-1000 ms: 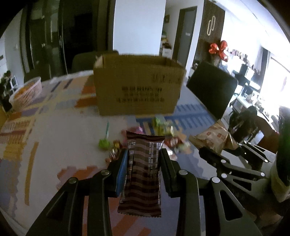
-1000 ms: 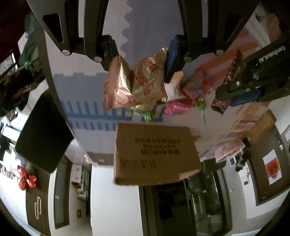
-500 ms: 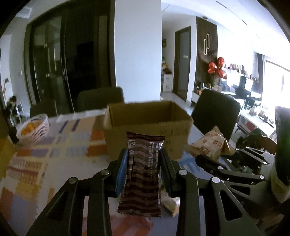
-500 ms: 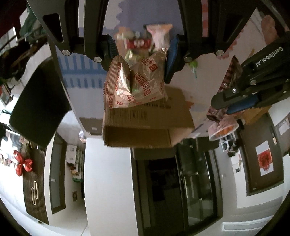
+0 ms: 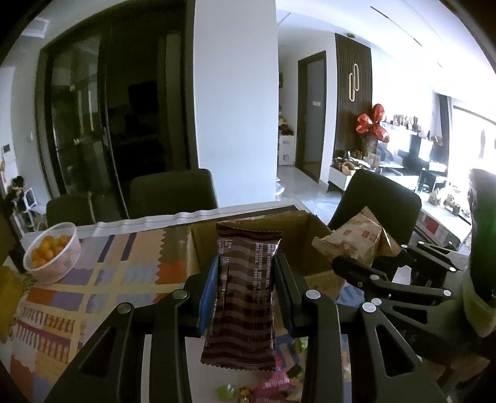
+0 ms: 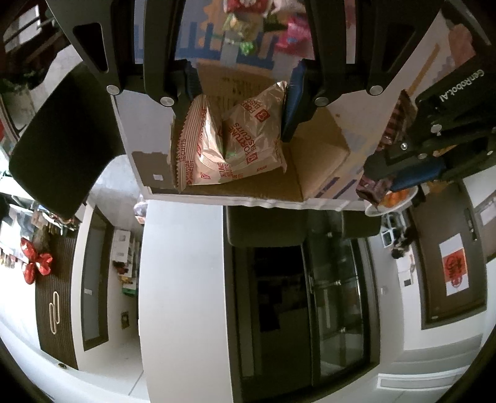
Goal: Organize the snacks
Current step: 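Carry both packets over the cardboard box and open both tools to drop them, then grasp the red hawthorn packet with the left tool while the right tool grasps the white DENMAS pastry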
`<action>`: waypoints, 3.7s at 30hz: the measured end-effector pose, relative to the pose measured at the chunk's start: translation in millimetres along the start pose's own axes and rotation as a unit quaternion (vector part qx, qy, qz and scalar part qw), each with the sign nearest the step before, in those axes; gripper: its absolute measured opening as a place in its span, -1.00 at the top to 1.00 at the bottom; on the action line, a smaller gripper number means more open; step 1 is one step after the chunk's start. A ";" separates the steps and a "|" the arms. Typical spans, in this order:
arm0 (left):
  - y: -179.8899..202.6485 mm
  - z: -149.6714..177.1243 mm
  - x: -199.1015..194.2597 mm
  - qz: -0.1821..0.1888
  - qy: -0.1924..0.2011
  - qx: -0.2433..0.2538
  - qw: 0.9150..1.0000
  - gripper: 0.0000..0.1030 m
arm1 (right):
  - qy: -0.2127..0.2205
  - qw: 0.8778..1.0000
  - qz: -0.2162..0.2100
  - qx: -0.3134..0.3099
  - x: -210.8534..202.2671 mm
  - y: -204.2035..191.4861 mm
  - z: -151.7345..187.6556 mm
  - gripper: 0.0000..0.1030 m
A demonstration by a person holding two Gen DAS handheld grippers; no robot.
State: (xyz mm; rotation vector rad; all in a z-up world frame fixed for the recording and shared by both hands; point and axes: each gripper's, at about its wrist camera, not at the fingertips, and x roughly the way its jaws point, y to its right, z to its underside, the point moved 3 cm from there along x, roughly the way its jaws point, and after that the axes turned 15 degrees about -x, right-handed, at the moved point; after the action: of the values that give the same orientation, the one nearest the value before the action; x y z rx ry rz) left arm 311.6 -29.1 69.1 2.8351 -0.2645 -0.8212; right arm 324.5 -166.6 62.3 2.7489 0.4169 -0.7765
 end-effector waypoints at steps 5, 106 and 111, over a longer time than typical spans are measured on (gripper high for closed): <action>-2.8 -17.7 32.8 0.011 -0.032 0.000 0.999 0.31 | -0.012 1.000 -0.006 -0.003 17.0 5.6 -16.4 0.10; -28.8 217.1 26.4 0.031 -0.178 0.088 0.980 0.03 | -0.164 0.980 -0.111 -0.030 21.8 -88.6 157.3 0.13; -29.3 218.0 34.2 0.025 -0.181 0.088 0.979 0.03 | -0.170 0.979 -0.113 -0.027 26.4 -87.8 161.2 0.18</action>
State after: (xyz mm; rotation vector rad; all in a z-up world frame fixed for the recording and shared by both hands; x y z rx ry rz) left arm 225.5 -34.5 -136.1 2.8024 -0.4766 -1.3647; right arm 240.9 -130.9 -99.4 2.4772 0.6716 -1.2458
